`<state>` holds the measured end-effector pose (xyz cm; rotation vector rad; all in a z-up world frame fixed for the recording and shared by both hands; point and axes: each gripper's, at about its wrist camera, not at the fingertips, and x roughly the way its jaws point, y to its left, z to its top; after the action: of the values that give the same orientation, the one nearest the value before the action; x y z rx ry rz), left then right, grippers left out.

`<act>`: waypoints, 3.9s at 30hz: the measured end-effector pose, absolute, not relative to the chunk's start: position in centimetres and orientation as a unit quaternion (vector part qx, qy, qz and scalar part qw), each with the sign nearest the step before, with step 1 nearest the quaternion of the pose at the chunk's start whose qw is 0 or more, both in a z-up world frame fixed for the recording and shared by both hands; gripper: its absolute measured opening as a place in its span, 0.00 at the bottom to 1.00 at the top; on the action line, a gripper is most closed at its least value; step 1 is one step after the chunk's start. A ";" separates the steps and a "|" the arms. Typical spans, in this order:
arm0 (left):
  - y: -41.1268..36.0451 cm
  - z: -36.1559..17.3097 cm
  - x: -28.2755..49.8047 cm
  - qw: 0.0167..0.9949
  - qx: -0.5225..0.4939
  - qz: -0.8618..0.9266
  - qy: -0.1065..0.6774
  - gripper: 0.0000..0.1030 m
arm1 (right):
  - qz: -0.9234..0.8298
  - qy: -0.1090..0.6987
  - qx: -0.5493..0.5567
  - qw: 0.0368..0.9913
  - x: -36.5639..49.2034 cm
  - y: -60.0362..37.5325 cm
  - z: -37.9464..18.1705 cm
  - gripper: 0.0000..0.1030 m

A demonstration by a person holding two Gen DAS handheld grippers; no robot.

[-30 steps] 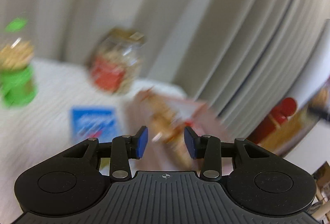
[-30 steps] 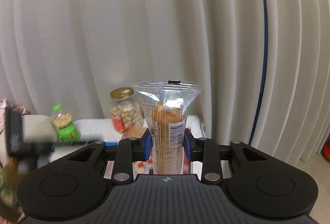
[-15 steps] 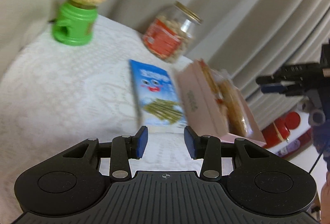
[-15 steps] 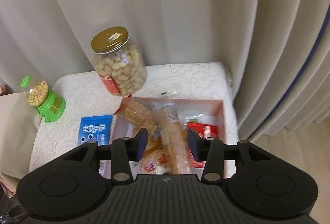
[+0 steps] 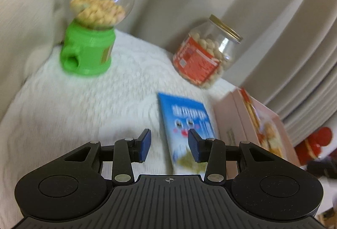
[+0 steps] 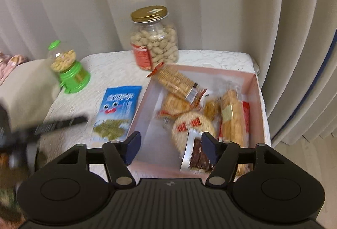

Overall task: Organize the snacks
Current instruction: 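Grasp the blue seaweed snack packet with the right tool, then grasp the yellow panda snack bag with the left tool while the right tool holds the seaweed packet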

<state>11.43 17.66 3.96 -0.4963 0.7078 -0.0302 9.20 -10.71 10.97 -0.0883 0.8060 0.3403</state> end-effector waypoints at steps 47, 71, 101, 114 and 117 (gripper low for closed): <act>16.3 4.3 -1.1 0.919 -0.111 -0.032 0.377 0.47 | 0.141 0.459 0.027 0.877 9.2 1.7 0.8 0.96; 11.2 3.9 -3.6 0.906 -0.113 -0.094 0.397 0.47 | 0.205 0.326 -0.150 0.911 -3.8 -2.0 6.8 0.83; -0.9 4.1 -3.4 0.907 -0.002 -0.123 0.403 0.47 | 0.083 0.319 -0.046 0.943 -7.7 -13.2 -1.1 0.90; -2.0 2.1 1.5 0.910 0.017 -0.077 0.408 0.56 | 0.036 0.266 -0.030 0.963 -10.1 -14.7 -2.6 0.96; -1.9 2.0 1.4 0.911 0.016 -0.079 0.406 0.56 | 0.039 0.273 -0.032 0.961 -10.1 -14.6 -2.7 0.96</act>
<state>1.41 -1.89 1.98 0.0333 0.8363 -0.1622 -10.08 -14.61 -2.74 -0.0646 0.5541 0.0793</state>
